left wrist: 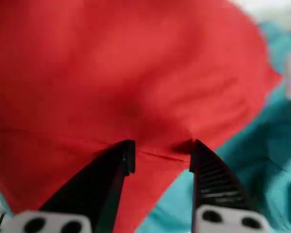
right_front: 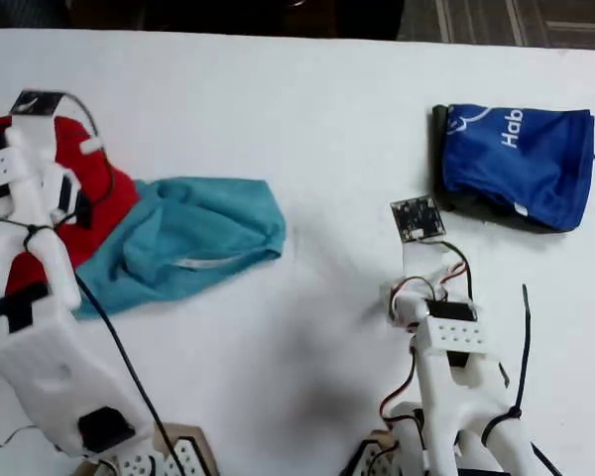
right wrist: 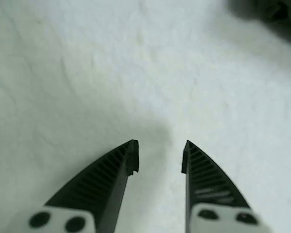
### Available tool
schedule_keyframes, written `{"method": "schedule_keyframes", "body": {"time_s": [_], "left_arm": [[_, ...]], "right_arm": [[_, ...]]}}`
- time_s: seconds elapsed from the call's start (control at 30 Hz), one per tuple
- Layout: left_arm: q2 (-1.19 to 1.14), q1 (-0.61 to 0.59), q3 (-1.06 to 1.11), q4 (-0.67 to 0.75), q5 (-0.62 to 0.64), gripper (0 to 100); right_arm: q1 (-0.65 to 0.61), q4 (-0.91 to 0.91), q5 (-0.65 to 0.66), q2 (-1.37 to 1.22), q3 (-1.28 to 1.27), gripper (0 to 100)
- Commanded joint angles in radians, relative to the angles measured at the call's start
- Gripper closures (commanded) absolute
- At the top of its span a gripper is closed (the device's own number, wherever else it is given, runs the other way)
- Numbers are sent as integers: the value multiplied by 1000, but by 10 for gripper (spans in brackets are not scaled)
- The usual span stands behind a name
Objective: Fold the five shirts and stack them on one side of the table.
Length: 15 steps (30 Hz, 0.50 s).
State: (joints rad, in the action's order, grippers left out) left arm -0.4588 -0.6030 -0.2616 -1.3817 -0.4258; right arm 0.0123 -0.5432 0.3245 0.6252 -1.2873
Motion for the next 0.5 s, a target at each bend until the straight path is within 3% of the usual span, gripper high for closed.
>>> {"method": "schedule_keyframes", "body": {"time_s": [0.0, 0.13, 0.47], "left_arm": [[-58, -68, -102, 23, -12, 803], [-166, -180, -211, 21, -114, 989], [-216, -539, -568, -83, -127, 973]], "right_arm": [[-4, 18, -6, 18, 3, 844], [-4, 18, -6, 18, 0, 844], [-4, 19, -2, 19, -5, 844]]}}
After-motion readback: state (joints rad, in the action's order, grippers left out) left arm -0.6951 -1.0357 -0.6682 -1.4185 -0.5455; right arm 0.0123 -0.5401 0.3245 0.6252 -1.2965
